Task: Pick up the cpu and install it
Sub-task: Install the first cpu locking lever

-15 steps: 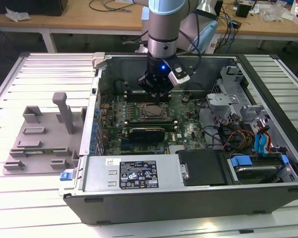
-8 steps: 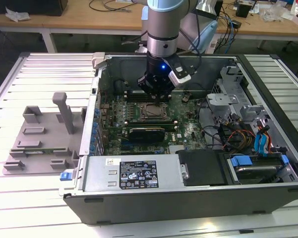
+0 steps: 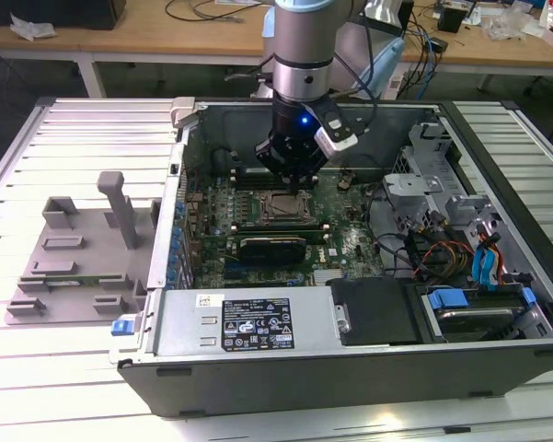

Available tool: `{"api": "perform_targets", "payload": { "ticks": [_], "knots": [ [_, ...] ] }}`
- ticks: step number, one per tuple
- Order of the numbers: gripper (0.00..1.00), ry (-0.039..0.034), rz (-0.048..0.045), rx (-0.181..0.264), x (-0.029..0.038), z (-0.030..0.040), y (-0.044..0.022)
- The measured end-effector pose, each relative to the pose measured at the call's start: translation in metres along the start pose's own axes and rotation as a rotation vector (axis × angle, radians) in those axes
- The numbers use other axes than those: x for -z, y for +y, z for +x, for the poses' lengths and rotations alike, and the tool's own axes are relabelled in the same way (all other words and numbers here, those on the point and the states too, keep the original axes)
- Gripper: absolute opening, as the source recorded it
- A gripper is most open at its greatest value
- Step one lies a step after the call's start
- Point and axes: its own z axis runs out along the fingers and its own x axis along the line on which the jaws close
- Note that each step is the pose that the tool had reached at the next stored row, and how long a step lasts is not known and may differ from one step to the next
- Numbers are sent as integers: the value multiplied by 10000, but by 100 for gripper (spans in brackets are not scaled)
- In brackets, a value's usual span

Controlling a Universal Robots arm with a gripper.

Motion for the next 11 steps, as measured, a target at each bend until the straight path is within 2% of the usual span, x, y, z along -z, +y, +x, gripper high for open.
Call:
{"api": "perform_targets", "payload": {
  "ticks": [3,8,11],
  "knots": [
    [11,-5,36,1,67,-1,-5],
    [11,-10,129,2,241,-5,-18],
    [11,-10,129,2,245,-5,-18]
  ]
}}
